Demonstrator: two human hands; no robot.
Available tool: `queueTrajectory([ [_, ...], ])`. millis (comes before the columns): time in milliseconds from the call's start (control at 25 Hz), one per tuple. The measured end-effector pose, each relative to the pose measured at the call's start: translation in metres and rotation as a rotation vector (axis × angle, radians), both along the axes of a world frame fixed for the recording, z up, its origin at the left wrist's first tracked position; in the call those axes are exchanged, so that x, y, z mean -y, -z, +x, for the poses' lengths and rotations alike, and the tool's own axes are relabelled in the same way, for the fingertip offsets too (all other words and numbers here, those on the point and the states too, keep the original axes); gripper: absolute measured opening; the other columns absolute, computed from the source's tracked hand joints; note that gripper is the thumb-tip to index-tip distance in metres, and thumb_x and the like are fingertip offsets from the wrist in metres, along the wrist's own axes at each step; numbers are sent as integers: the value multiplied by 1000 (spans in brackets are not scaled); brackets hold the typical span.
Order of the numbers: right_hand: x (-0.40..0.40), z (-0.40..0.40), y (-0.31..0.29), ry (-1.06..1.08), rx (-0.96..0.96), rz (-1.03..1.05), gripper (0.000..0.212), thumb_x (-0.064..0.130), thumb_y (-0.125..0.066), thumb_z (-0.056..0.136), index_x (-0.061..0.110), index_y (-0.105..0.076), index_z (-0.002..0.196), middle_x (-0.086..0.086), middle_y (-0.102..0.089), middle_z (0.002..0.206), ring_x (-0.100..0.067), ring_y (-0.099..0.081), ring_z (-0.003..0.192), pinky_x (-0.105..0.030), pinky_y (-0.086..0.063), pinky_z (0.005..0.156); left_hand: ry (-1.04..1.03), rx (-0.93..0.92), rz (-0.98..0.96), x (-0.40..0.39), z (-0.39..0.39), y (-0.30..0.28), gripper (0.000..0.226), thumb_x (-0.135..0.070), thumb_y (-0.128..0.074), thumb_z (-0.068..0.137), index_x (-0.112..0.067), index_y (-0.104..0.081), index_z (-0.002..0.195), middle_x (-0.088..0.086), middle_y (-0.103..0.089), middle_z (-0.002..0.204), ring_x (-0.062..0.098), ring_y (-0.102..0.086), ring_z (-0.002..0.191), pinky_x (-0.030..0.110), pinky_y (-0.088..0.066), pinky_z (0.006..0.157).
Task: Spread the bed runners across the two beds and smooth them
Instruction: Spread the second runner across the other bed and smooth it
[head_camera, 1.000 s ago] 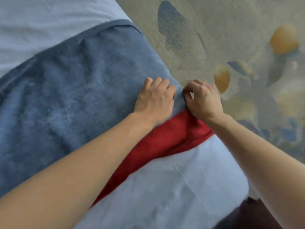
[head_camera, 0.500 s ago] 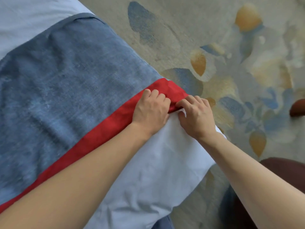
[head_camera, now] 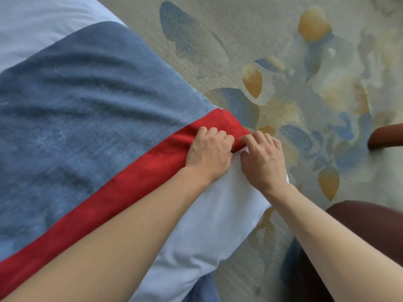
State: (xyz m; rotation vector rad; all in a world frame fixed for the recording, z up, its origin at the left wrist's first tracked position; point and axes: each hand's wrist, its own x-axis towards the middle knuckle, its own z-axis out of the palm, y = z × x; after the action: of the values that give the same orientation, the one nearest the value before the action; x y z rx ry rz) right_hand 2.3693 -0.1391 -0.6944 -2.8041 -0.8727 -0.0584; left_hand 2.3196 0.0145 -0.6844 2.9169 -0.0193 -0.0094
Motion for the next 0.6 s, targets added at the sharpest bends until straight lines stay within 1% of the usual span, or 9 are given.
queueTrajectory([
  [120,-36,-33,-13,-231,-15,60,10,11,-56,76,14,-59,84,-5,-59,90,-31,-55,82,-42,-44,81,-47,113,-37,-23,-47,-14,12,-30,-65,78,-22,-57,81,1,-57,78,26,-54,77,40,-32,73],
  [200,-61,-61,-18,-321,-28,67,11,12,-55,75,13,-61,84,-6,-60,90,-32,-56,81,-42,-45,80,-73,143,-49,-42,-93,-18,9,-26,-64,81,-21,-56,79,1,-55,76,25,-51,75,39,-32,70],
  [280,-87,-95,-22,-387,-18,70,10,12,-57,77,14,-63,85,-5,-59,88,-31,-55,81,-42,-45,80,-123,149,-33,-61,-145,-17,9,-21,-64,83,-21,-57,79,1,-53,75,25,-49,73,39,-33,68],
  [360,-113,-138,-23,-460,24,85,7,9,-62,78,14,-60,82,-4,-53,81,-30,-52,76,-43,-44,75,-184,148,19,-79,-203,-13,10,-17,-66,84,-20,-59,78,1,-52,72,25,-49,71,39,-33,66],
  [480,-137,-198,-19,-648,52,76,16,8,-65,84,15,-53,75,-4,-46,74,-29,-46,70,-43,-39,66,-278,101,49,-98,-288,-4,11,-18,-64,90,-20,-63,79,1,-53,72,25,-49,71,40,-34,65],
  [560,-151,-227,-13,-728,46,46,12,10,-67,84,16,-58,80,-5,-49,77,-31,-48,72,-44,-39,67,-344,93,99,-122,-332,-2,7,-22,-64,90,-21,-63,82,1,-54,77,26,-50,75,41,-35,67],
  [600,-159,-231,-10,-717,46,27,8,12,-68,83,16,-61,85,-6,-53,81,-32,-50,76,-44,-39,69,-357,91,135,-138,-343,-1,3,-25,-64,89,-22,-64,87,2,-56,82,27,-51,79,41,-35,69],
])
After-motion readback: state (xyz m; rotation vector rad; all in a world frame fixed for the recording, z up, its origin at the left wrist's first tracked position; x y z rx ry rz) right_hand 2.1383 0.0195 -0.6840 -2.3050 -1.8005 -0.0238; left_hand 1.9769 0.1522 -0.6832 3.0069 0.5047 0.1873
